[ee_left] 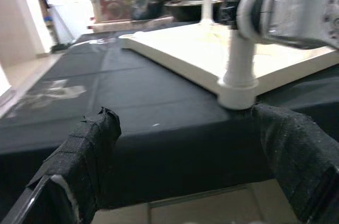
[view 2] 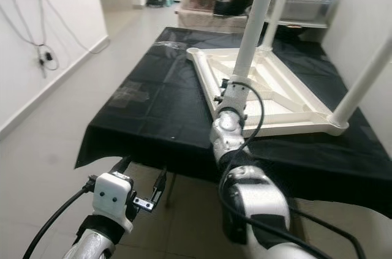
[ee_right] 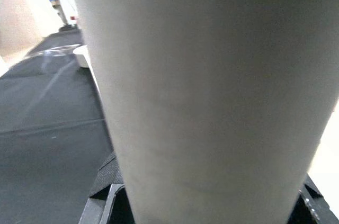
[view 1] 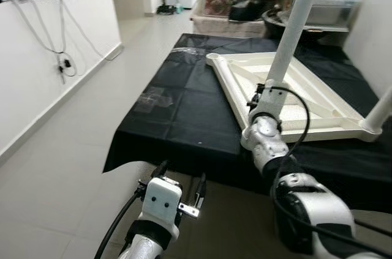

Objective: Building children table

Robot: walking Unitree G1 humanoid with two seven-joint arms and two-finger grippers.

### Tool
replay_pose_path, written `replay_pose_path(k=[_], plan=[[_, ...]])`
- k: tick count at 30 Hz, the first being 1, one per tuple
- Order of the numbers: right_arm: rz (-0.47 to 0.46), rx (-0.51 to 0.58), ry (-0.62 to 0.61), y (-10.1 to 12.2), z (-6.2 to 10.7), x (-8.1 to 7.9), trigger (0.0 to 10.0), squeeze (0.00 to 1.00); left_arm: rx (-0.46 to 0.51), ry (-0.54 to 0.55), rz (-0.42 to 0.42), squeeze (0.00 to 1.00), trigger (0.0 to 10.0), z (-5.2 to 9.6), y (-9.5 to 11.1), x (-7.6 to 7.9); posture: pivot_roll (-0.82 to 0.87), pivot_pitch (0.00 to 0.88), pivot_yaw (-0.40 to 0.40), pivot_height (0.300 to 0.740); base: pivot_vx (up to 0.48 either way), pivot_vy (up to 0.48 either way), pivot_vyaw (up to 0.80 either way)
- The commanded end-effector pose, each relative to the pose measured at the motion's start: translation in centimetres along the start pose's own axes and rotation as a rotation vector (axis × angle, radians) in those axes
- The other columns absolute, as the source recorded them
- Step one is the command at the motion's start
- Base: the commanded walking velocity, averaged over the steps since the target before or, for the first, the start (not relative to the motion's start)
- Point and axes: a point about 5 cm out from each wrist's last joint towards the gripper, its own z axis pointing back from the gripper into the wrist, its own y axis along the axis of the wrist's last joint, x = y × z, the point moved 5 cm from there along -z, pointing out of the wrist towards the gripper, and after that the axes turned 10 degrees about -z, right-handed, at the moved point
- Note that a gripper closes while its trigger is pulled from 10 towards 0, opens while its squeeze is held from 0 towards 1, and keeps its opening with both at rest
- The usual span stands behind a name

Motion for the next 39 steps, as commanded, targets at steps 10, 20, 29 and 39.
replay_pose_path(k=[10,20,29,39], plan=[[-0.088,-0.083,0.135,-1.5,0.4,-1.7,10.0,0.0,-0.009,-0.007,0.012,0.0,10.0,-0.1,-0.3,0.4,0.12,0.018,-0.045,0.74,0.0,0.0,0.0],[-0.101,-0.054,0.797,1.5,2.3,-6.7,10.0,0.0,0.001,-0.006,0.02,0.0,10.0,-0.1,-0.1,0.4,0.12,0.024,-0.043,0.74,0.0,0.0,0.0],[0.029,-0.42,1.366,-2.9,8.1,-9.3,10.0,0.0,0.001,-0.014,0.024,0.0,10.0,-0.1,-0.1,0.4,0.12,0.027,-0.044,0.74,0.0,0.0,0.0],[0.172,-0.41,1.483,-3.8,9.9,-11.2,0.0,0.0,-0.003,-0.012,0.027,0.0,10.0,0.0,-0.1,0.5,0.13,0.043,-0.056,0.74,0.0,0.0,0.0]])
